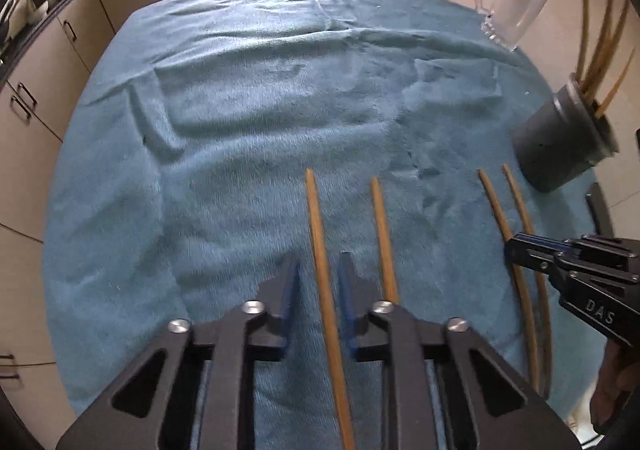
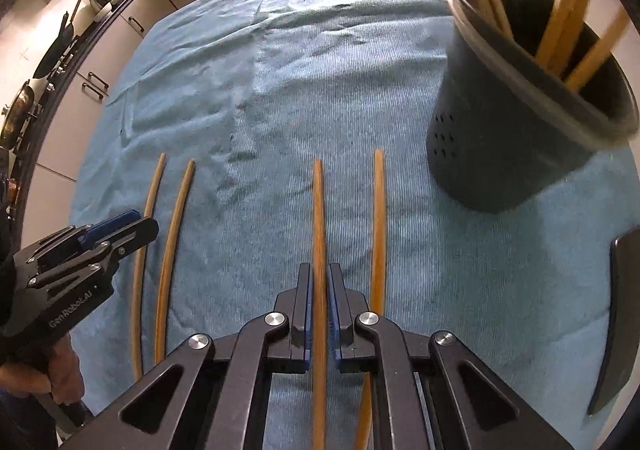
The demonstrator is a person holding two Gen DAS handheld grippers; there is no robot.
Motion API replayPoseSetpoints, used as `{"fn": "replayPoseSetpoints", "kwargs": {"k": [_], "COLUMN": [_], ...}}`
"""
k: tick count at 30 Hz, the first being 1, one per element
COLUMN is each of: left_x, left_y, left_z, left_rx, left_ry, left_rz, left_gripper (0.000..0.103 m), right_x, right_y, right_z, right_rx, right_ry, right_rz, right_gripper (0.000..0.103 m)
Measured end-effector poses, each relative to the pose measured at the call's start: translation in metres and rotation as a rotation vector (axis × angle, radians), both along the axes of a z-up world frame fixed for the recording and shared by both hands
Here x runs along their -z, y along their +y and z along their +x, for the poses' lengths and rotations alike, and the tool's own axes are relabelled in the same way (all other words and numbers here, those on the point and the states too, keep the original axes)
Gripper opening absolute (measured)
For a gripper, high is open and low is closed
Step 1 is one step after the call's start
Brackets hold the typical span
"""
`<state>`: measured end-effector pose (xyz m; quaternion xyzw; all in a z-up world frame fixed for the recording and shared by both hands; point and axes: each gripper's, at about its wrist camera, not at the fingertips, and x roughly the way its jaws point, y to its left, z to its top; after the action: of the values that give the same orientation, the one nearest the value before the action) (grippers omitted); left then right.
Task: Organize utensils
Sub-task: 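Lift the chopstick with the right gripper and carry it over the holder cup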
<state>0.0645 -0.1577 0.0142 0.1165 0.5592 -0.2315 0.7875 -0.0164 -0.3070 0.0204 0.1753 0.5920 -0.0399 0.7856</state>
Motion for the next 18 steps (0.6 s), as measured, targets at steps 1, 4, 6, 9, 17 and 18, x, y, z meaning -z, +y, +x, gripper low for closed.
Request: {"fn": "replayPoseSetpoints", "kwargs": {"k": [1,4,6,9,17,18], "left_x": [0.0,0.001,0.0,-0.007,-0.074,-0.082], "left_y": [-0.002,-0.005,-0.002,0.007,0.039,0.044], "left_z": [0.002,0.004,0.002,-0.006,-0.041,-0.045], "left_rx": [0.001,0.0,-0.006,-0.025,-0.068,-0.073], "left_ry": [-0.003,-0.021,-0.02,-0.022,-0.183,-0.2], "left_rz": [0.006,0.018,0.005,-0.052,-0.185,-0.198], "left_gripper": [0.009,0.006,0.006,0.006,0.006,0.006], "right_x": [0.0,0.0,0.0,-0.001,-0.05,-0.058], "right_y": [0.0,0.006,0.01,0.011,0.016,0.018], "right_z": [0.003,0.014,0.019,0.018,-0.012,-0.017], "right_rx": [-0.005,-0.031,-0.055,-0.064,-0.038,-0.038], "right_ry": [0.004,0.007,0.003,-0.01,-0.199,-0.226], "right_rz": [-0.006,-0.032,-0.06,-0.036,0.021,0.016], "right_gripper": [0.008,0.008,0.008,0.007,0.007,0.007]}}
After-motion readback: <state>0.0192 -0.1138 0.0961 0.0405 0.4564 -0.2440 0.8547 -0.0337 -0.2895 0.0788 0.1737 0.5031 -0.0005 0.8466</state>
